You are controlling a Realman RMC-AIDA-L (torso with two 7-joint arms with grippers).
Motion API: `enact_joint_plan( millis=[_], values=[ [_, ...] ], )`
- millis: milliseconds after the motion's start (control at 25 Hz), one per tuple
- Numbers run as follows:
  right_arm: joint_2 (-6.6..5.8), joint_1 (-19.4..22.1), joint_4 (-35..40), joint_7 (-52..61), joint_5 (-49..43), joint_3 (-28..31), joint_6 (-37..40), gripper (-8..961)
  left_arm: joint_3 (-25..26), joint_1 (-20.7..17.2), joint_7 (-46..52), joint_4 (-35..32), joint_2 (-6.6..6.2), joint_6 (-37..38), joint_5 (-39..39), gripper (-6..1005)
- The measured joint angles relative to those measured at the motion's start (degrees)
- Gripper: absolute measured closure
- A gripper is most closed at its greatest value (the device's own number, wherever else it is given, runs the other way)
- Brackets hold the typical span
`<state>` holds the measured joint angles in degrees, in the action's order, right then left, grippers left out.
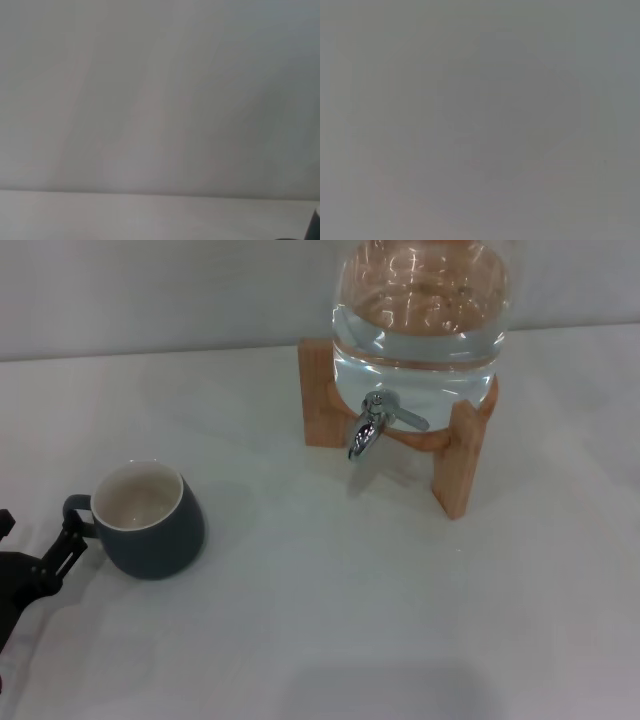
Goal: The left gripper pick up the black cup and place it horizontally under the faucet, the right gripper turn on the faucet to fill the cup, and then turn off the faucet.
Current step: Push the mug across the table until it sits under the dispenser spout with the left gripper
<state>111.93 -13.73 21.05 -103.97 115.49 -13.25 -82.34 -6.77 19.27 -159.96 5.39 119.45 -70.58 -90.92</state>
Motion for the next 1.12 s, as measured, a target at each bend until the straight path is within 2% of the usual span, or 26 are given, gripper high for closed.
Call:
enact_joint_plan(
  millis=[1120],
  values=[
    [-0.18, 0.28, 0.32, 0.00, 0.00, 0.07, -0.02, 111, 0.00, 0.39, 0.01, 0.11, 0.17, 0.62, -0.06, 191]
  ],
)
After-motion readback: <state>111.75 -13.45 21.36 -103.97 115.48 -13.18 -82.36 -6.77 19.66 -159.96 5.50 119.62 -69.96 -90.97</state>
